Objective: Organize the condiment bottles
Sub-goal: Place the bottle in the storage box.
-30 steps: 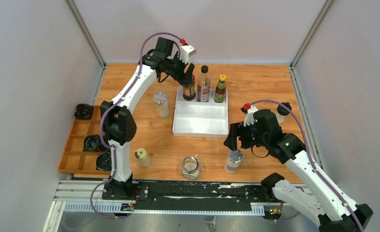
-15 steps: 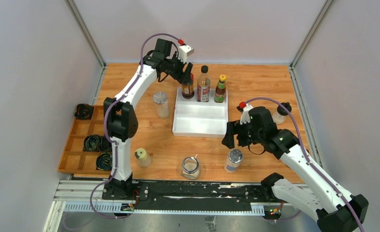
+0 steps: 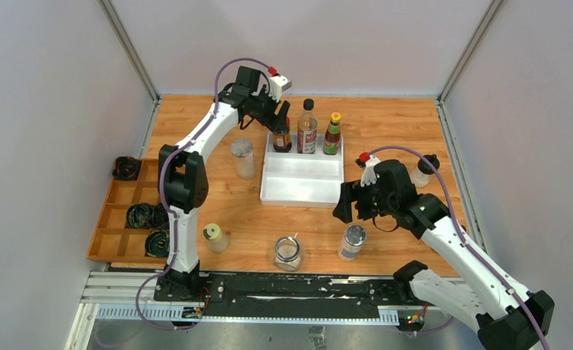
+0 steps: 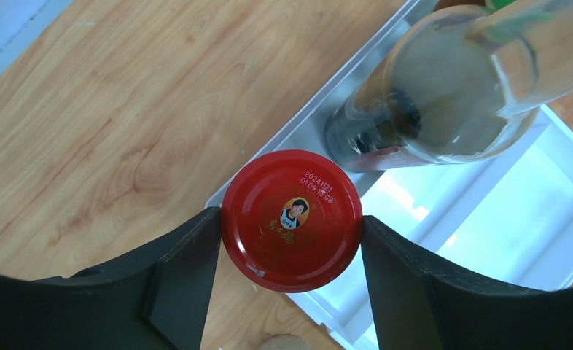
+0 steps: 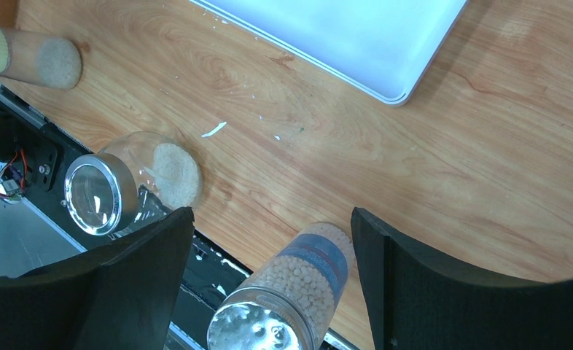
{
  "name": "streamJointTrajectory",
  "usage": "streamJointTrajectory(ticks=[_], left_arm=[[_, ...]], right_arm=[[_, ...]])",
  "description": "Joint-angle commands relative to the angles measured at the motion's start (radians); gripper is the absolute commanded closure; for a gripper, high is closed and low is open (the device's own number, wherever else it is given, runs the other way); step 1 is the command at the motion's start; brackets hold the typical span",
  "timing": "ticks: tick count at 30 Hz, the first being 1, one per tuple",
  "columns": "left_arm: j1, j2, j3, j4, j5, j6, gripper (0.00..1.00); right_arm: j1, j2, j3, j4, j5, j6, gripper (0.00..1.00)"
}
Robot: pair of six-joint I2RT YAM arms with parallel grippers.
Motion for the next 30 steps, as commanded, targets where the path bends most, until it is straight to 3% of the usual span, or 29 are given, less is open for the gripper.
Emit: streamJointTrajectory(ticks=[1,10,21,30], left_arm=[[0.003,-0.013,-0.01,0.113,-0.001,-0.021,0.37],[0.003,-0.01,-0.03,0.125,-0.008,-0.026,0.35],[0.003,0.001,-0.026,0.115,-0.013,-0.04,0.24],[0.001,-0.009,-0.016,0.082,-0.018,-0.034,0.21]], right_arm=[[0.014,0.002,-0.015,0.007,-0.011,-0.016,0.16],[0.015,0.002,-0.024,0.016,-0.018,-0.014,0.16],[0.014,0.001,-0.03,0.02,-0.023,-0.013,0.16],[0.015,-0.011,-0.034,0.021,-0.032,-0.01,0.16]])
